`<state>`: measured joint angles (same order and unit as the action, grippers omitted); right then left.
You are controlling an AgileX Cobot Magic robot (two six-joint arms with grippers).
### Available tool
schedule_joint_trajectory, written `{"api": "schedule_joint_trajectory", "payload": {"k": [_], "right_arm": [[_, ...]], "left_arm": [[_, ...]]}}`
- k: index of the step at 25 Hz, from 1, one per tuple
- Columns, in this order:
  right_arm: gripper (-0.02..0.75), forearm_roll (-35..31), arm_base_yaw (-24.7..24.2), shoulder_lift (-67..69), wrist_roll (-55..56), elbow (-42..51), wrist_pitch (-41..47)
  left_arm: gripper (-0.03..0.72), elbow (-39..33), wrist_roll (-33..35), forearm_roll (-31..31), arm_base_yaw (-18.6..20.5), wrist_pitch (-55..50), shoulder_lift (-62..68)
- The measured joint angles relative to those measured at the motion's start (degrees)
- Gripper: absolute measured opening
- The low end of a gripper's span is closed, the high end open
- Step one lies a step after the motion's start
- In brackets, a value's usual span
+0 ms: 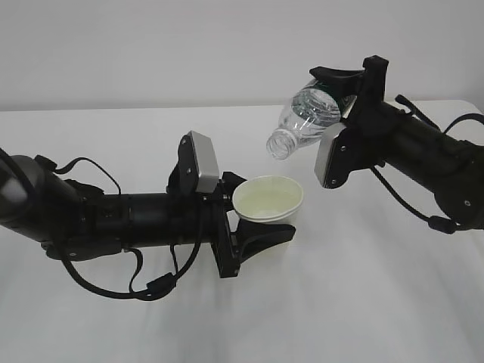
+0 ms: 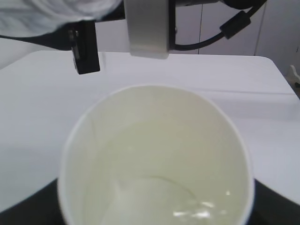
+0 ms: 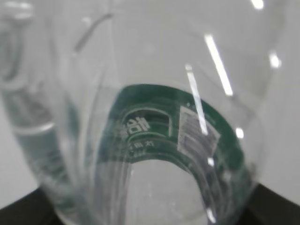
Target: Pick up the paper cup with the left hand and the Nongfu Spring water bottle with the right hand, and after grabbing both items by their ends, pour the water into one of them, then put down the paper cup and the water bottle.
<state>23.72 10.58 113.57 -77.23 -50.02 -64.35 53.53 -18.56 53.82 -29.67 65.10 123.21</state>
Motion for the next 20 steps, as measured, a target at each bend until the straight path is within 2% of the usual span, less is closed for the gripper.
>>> {"api": "schedule_joint_trajectory", "payload": {"k": [20], "right_arm": [[0.474, -3.22, 0.00, 0.00, 9.71, -0.04, -0.09]], "left_arm": [[0.482, 0.00, 0.00, 0.00, 0.00, -0.09, 0.00]]}}
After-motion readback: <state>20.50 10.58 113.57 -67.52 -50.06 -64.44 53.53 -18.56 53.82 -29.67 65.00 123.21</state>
